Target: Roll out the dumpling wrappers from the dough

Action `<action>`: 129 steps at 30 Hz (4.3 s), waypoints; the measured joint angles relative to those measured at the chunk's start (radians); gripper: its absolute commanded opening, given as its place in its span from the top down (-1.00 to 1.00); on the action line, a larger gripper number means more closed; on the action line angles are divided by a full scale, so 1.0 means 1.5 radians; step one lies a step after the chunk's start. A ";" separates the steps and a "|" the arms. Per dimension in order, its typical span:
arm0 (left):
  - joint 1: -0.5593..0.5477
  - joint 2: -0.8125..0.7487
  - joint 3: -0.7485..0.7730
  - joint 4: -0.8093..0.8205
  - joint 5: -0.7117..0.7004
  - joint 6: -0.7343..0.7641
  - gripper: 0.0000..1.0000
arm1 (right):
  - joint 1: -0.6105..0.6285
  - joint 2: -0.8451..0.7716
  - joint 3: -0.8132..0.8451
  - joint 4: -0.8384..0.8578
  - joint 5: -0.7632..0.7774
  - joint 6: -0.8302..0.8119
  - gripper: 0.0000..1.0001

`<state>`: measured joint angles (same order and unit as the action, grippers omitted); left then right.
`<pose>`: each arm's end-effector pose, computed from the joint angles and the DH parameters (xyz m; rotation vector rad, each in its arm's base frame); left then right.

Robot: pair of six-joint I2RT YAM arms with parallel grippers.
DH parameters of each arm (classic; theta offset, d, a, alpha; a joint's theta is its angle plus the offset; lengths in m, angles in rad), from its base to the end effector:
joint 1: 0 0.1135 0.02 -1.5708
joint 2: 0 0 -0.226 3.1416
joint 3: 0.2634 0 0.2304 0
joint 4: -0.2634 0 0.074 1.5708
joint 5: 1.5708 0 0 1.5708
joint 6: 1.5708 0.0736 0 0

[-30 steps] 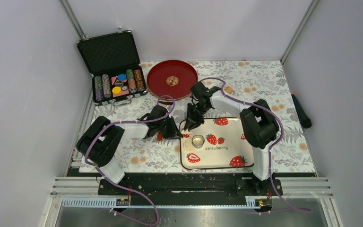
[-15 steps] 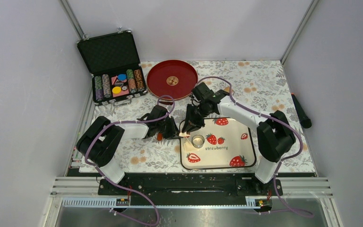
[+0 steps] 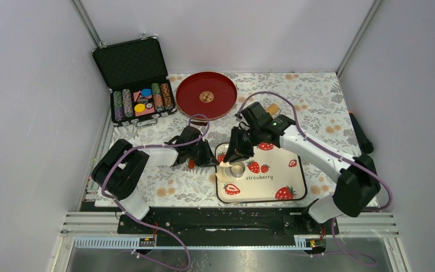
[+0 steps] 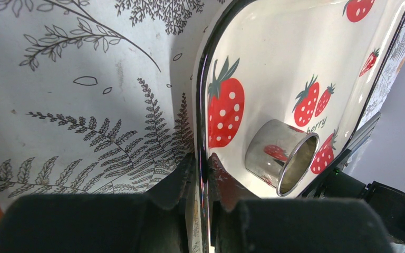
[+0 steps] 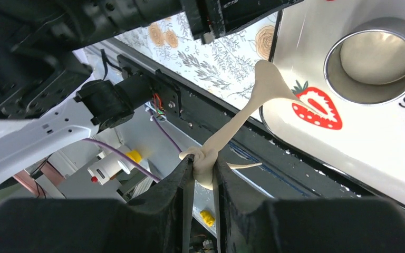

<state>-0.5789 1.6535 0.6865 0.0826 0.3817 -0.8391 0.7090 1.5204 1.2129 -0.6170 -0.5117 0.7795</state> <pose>0.2399 -0.1896 0.0796 -0.1642 2.6810 -1.0164 0.2209 0.2370 0.2187 -0.1449 2.7780 1.1619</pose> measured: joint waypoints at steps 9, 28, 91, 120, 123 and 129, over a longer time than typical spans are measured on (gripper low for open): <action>0.000 0.000 0.000 0.000 0.000 0.000 1.00 | 0.000 -0.083 -0.007 -0.030 0.032 0.001 0.45; 0.000 0.007 0.001 0.012 0.005 0.000 1.00 | -0.244 -0.159 0.013 -0.159 0.020 -0.109 0.42; -0.001 0.007 0.001 0.014 0.006 0.000 1.00 | -0.304 -0.016 -0.062 -0.152 0.422 -0.288 -0.99; -0.001 0.007 0.001 0.015 0.006 0.000 0.99 | -0.281 -0.137 0.054 -0.245 0.299 -0.267 -0.91; -0.001 0.007 0.001 0.015 0.006 0.000 0.99 | -0.263 -0.124 0.018 -0.234 0.265 -0.253 -0.84; -0.001 0.007 0.001 0.015 0.006 0.000 0.99 | -0.204 -0.062 -0.024 -0.186 0.212 -0.225 -0.56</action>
<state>-0.5808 1.6646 0.6876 0.1055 0.3904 -0.8391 0.4026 1.4277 1.1774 -0.8959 -0.1944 0.4419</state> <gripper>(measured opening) 0.108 0.847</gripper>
